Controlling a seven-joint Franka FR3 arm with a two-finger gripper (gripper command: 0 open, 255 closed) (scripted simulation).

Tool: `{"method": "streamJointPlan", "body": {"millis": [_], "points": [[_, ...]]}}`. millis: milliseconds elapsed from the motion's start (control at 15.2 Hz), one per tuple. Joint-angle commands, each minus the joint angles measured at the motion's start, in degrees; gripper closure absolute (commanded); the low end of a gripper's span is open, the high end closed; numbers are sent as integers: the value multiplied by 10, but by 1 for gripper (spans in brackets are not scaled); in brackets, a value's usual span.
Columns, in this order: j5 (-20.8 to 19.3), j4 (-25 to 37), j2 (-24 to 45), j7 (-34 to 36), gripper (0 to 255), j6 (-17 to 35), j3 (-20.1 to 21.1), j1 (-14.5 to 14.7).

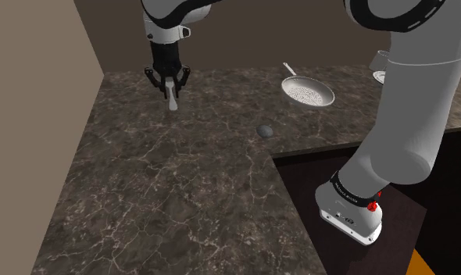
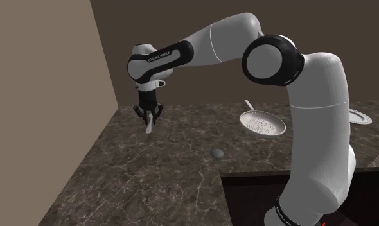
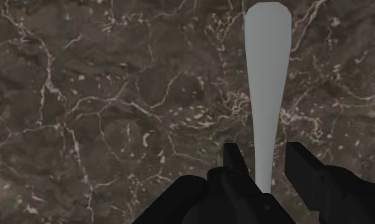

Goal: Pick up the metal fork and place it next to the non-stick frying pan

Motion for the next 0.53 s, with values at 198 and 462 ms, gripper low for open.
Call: {"method": "streamJointPlan", "body": {"millis": [198, 462], "points": [[6, -6, -24, -9, 255, -18, -1, -9], [23, -99, -91, -57, 255, 5, -10, -45]]}}
